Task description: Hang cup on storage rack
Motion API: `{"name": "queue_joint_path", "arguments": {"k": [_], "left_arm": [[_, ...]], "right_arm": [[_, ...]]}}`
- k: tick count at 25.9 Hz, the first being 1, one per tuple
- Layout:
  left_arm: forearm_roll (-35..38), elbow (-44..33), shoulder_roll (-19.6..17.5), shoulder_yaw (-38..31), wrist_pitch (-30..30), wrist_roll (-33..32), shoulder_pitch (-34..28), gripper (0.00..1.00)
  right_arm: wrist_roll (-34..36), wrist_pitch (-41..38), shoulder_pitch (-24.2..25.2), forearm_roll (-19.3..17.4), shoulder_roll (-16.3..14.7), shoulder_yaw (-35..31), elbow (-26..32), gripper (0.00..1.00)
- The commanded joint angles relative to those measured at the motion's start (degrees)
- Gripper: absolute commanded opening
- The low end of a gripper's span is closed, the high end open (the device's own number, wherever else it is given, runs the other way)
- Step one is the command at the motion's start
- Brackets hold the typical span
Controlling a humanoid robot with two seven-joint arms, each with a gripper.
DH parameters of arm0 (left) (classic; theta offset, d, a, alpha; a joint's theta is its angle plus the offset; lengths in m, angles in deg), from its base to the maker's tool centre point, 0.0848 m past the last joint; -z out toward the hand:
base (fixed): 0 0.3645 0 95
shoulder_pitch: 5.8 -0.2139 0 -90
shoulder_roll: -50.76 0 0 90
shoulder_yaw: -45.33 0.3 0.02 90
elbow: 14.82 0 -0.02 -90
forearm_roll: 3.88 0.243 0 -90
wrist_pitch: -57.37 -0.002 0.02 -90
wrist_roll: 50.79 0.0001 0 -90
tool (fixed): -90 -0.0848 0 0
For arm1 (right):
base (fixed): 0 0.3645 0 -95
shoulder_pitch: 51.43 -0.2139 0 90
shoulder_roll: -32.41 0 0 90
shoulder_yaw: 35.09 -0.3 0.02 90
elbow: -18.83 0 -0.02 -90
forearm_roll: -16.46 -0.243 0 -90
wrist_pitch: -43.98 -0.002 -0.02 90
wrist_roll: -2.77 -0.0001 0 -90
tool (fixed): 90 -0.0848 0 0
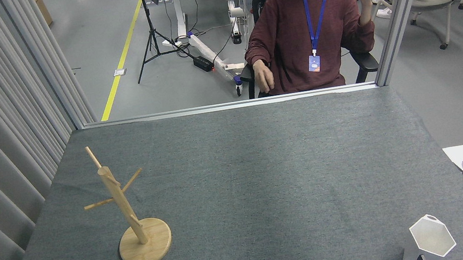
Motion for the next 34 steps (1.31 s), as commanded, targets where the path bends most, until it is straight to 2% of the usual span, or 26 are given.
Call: {"name": "queue_joint_path", "arguments": {"k": [1,14,20,23,26,28,31,34], "left_arm": [[-0.01,0.09,0.00,-0.10,0.03,-0.01,0.00,1.00],[-0.18,0.88,-0.09,-0.63,0.03,-0.01,0.00,1.00],[-0.18,0.88,0.00,-0.54,0.03,0.07,0.00,1.00],[-0.18,0.80,0.09,-0.37,0.03,0.07,0.00,1.00],[-0.10,0.53,0.18,-0.19,0.03,0.07,0.26,1.00],[0.08,0.01,0.44,-0.10,0.12,0.07,0.97,1.00],[0.78,-0.26,0.09,0.60,1.17,0.07,6.94,1.00],[5.00,2.73,-1.05,8.42,5.57,-0.01,16.61,1.00]], "right_arm": [[0.01,-0.07,-1.19,0.00,-1.00,0.08,-1.85,1.00],[0.01,0.28,-5.33,0.27,-2.31,3.07,-5.10,1.00],[0.18,0.19,-5.94,1.85,-2.31,3.16,-6.07,0.97],[0.27,-0.16,-5.85,1.85,-2.40,3.16,-6.07,0.74],[0.45,-0.25,-5.85,1.85,-2.40,3.16,-6.07,0.66],[0.45,-0.43,-5.85,1.76,-2.40,3.07,-5.72,0.66],[0.45,-1.13,-5.85,1.50,-3.19,2.89,-3.43,0.66],[0.36,-1.22,-6.38,1.14,-6.09,2.72,0.35,0.66]]}}
